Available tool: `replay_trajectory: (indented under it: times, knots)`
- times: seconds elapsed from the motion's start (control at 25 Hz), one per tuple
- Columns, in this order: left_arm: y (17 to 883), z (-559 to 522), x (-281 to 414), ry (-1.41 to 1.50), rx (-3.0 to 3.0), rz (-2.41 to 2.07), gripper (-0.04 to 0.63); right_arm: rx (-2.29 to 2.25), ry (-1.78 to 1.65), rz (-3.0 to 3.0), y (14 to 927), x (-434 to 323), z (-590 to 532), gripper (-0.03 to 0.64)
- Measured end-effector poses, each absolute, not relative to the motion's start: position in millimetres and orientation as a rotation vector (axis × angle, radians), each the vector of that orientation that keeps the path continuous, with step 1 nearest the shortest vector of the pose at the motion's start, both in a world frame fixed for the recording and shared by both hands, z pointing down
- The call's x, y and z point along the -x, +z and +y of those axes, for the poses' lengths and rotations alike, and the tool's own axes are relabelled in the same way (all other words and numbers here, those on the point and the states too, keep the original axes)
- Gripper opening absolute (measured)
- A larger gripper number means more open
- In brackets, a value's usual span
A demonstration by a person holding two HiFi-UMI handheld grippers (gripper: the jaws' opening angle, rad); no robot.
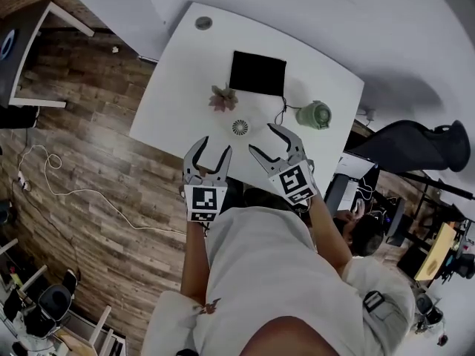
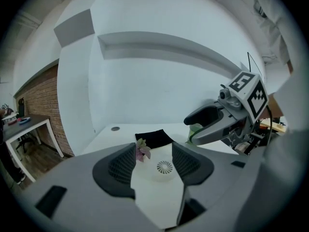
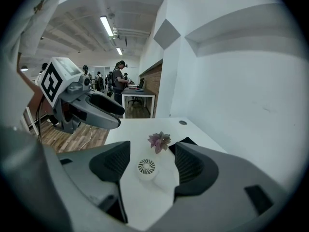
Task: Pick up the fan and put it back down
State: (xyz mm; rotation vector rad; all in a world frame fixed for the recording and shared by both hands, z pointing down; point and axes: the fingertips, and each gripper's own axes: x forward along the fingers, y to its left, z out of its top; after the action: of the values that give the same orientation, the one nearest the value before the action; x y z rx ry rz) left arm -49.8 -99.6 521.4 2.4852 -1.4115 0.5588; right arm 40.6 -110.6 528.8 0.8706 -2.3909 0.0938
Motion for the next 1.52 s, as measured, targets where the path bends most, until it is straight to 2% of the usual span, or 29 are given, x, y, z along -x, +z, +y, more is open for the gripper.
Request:
replay_trajectory:
  times: [0.88,1.52]
  knots:
    - [606.9,-117.5,49.4,0.642,-2.386,-1.202,0.230,-0.687,0.187,-2.228,617.6,-17.0,-128.7,0.327]
    - [623.5,-124.7,64.4,0.667,-2.352,-1.168,0.231,-0.476,0.164,-2.113,669.4,-1.9,-133.0,0.371]
